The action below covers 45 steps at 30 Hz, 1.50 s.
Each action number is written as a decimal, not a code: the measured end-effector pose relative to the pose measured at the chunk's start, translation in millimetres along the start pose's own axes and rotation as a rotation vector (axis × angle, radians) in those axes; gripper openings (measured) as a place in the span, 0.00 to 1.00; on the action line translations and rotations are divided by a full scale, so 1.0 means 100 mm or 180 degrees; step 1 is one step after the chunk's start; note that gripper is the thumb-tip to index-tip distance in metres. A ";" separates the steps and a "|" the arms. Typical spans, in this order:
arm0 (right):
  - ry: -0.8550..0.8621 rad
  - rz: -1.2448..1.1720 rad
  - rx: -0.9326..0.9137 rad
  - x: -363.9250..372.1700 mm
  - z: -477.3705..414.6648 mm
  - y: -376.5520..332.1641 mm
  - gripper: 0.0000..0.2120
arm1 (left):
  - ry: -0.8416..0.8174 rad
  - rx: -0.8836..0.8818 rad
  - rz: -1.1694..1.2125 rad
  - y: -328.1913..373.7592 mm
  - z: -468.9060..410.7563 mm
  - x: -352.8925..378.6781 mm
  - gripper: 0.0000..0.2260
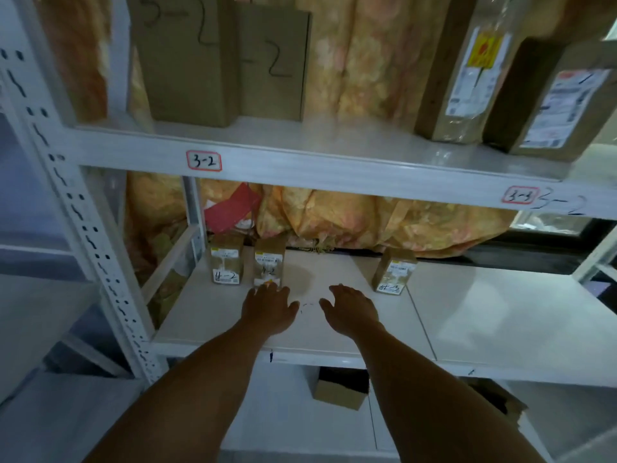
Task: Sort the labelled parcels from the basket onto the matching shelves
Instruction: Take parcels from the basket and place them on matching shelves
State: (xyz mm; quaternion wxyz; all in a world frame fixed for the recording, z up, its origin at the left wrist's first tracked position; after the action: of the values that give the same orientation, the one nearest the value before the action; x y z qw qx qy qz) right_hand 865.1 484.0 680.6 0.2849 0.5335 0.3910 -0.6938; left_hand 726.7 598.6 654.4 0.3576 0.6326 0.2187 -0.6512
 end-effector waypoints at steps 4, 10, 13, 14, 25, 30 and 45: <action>0.0202 0.0213 -0.0076 -0.50 0.55 0.16 0.29 | 0.0250 0.0212 -0.0382 0.48 0.42 -0.53 0.28; 0.0712 0.0199 -0.0195 -1.24 1.45 0.41 0.30 | 0.0565 0.0201 -0.0240 1.15 1.22 -1.11 0.31; 0.0892 0.0215 -0.0203 -1.55 2.08 0.65 0.31 | 0.0909 0.0220 -0.0308 1.58 1.87 -1.34 0.29; 0.0943 0.0258 -0.0235 -1.65 2.30 0.72 0.31 | 0.0949 0.0218 -0.0317 1.74 2.10 -1.40 0.28; 0.1283 0.0320 -0.0272 -2.50 4.12 1.14 0.31 | 0.0908 0.0137 -0.0341 2.78 3.85 -2.05 0.29; 0.1367 0.0305 -0.0286 -2.62 4.66 1.05 0.34 | 0.1007 0.0151 -0.0433 2.82 4.36 -2.19 0.30; 0.1427 0.0297 -0.0244 -2.73 5.76 0.93 0.34 | 0.1140 0.0210 -0.0407 3.00 5.42 -2.43 0.29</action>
State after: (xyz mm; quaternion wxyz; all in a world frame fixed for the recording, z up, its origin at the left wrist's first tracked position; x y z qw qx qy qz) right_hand 715.7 -59.1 993.3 0.2428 0.6805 0.4456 -0.5286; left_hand 574.0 50.5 999.1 0.2500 0.7346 0.2971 -0.5564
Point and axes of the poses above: each hand's wrist, its own z-axis away from the middle knuckle, its own x-axis out of the palm, y = z × x, the point moved 4 cm from there along -z, towards the middle knuckle, and after that the axes turned 1 degree about -y, right-handed, at the moved point
